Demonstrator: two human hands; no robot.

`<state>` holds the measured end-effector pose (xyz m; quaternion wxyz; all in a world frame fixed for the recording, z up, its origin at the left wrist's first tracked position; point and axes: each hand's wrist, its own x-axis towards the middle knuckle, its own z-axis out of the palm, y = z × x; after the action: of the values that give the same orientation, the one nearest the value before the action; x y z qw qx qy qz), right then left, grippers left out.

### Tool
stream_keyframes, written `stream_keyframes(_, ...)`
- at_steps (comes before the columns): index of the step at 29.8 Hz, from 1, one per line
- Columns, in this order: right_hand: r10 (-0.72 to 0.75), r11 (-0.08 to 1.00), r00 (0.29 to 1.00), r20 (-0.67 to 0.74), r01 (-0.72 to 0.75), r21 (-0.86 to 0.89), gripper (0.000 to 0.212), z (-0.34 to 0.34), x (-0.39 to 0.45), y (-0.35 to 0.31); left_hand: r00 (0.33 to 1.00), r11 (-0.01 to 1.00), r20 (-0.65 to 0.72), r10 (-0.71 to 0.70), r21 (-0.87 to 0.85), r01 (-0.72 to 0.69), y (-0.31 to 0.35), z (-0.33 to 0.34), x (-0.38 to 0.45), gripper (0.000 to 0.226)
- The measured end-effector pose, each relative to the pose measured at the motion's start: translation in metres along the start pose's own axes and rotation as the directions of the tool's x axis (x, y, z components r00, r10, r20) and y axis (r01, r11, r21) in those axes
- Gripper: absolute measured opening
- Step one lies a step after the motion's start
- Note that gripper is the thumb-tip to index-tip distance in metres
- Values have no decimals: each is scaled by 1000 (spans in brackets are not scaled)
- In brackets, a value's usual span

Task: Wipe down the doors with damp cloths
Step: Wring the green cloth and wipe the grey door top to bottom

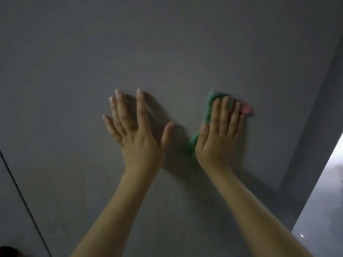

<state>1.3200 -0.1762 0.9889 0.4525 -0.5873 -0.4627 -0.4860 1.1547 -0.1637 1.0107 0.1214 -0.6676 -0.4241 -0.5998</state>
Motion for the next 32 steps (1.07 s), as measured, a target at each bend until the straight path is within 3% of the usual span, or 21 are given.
stream_keyframes(2,-298,954,950,92,297,25,51,-3,-6,16,999,999,18,37,5,-37,12,8,-4,83)
stream_keyframes(4,-459,888,882,111,458,32,51,-8,1,51,999,1000,21,30,9,-30,18,14,-3,82)
stream_keyframes(6,-370,928,925,87,373,-15,53,-11,9,82,1000,1000,21,8,14,-9,22,16,-3,86)
stream_keyframes(8,-131,990,991,28,132,-41,52,-11,13,88,1000,1000,18,-4,27,4,24,18,-2,92)
stream_keyframes(10,119,992,992,-44,-120,-30,52,-7,9,65,1000,999,20,-10,34,10,28,19,-2,98)
stream_keyframes(11,165,986,985,-60,-166,-13,53,-5,7,51,1000,999,23,-17,36,16,30,20,-2,100)
stream_keyframes(12,126,992,991,-44,-126,2,53,-3,4,40,999,999,27,-27,37,26,32,21,-1,102)
stream_keyframes(14,-157,987,987,44,155,34,53,-4,2,42,998,998,28,-48,34,47,34,22,0,104)
stream_keyframes(16,-406,914,910,79,404,49,53,-9,12,71,998,998,23,-64,23,64,35,23,1,105)
stream_keyframes(17,-440,898,894,78,439,41,52,-12,20,88,997,997,20,-69,18,69,35,24,1,104)
stream_keyframes(19,-337,941,940,45,338,-4,52,-14,36,113,997,997,16,-76,8,76,36,23,1,103)
stream_keyframes(21,-108,994,994,-19,108,-35,53,-14,43,115,997,997,13,-80,-4,80,38,24,1,103)
stream_keyframes(24,136,990,986,-92,-138,-18,53,-9,36,88,999,999,-8,-39,-13,38,47,28,-2,99)
stream_keyframes(25,100,995,992,-72,-101,-11,54,-8,30,83,1000,1000,-8,-6,-15,6,54,31,-3,97)
stream_keyframes(27,-197,980,980,35,196,10,54,-8,18,88,998,998,13,62,-12,-61,67,38,-4,94)
stream_keyframes(29,-498,867,861,105,497,40,52,-13,19,115,997,997,31,76,-11,-76,79,45,-4,95)
stream_keyframes(31,-566,823,816,121,568,16,52,-16,28,141,998,999,35,51,3,-51,85,49,-3,99)
stream_keyframes(32,-508,860,855,102,511,-7,53,-16,31,149,998,999,36,45,12,-45,86,50,-3,101)
